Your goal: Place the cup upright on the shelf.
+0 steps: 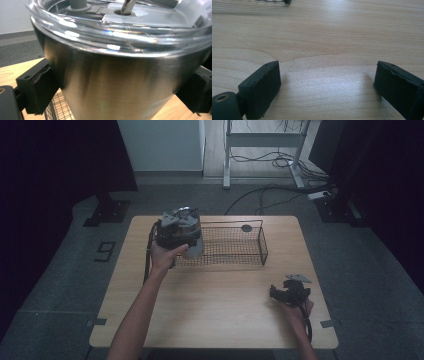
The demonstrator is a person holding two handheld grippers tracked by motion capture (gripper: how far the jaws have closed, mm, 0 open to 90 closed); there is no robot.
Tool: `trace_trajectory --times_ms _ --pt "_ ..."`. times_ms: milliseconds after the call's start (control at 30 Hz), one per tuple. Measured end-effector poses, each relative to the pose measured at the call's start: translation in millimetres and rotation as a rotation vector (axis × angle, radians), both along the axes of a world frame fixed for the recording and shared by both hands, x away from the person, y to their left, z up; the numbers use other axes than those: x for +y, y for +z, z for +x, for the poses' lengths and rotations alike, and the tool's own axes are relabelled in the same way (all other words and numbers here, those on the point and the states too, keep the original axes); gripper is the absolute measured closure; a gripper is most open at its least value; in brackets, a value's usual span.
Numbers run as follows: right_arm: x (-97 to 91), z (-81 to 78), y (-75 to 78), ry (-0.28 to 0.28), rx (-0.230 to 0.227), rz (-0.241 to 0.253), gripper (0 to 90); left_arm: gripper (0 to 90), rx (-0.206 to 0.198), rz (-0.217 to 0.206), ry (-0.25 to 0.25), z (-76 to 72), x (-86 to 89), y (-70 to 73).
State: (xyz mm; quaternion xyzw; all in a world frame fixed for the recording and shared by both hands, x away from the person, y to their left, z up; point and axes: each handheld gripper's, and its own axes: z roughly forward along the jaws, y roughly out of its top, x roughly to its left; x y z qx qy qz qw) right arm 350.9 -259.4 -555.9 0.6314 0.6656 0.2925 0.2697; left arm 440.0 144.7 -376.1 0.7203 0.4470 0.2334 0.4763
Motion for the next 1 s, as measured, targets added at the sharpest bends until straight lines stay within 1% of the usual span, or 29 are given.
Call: trace_trajectory --times_ms 133,233,300,367,433,500,567,633,667,800,867,1000 --pt "0.0 0.0 0.0 -0.001 0.000 0.000 6.8 4.2 0.000 0.003 0.001 5.1 -2.1 -0.8" --pt "0.1 0.0 0.1 -0.003 0.001 0.001 6.9 4.2 0.010 -0.007 0.007 10.5 -3.4 -1.4" --pt "0.0 0.0 0.1 -0.005 0.000 0.001 7.1 4.3 0.012 -0.006 0.014 14.9 -4.7 -0.5" --pt "0.0 0.0 0.1 -0.005 -0.001 0.001 7.2 4.2 0.004 0.009 0.018 20.1 -7.1 2.1" --pt "0.0 0.0 0.1 -0.005 -0.001 0.001 7.2 4.2 0.001 0.007 0.019 21.8 -7.6 2.6" --pt "0.0 0.0 0.1 -0.006 -0.001 0.001 7.3 4.3 0.008 0.012 0.018 26.2 -8.4 2.8" --pt "0.0 0.0 0.1 -0.006 -0.001 0.001 7.3 4.3 0.009 0.018 0.019 27.7 -8.7 2.7" --pt "0.0 -0.1 0.1 -0.007 0.000 0.002 7.3 4.2 0.012 0.020 0.022 30.5 -9.2 1.6" --pt "0.0 -0.2 0.1 -0.006 0.000 0.001 7.4 4.2 0.019 0.015 0.023 33.6 -9.0 -0.1" --pt "0.0 -0.2 0.2 -0.007 0.001 0.002 7.4 4.2 0.020 0.002 0.032 38.7 -7.4 -1.6" --pt "0.0 -0.2 0.2 -0.007 0.000 0.002 7.4 4.2 0.026 0.006 0.039 44.0 -6.7 -3.6" --pt "0.0 -0.1 0.1 -0.007 0.000 0.002 7.5 4.3 0.034 0.003 0.045 48.9 -6.8 -7.8"
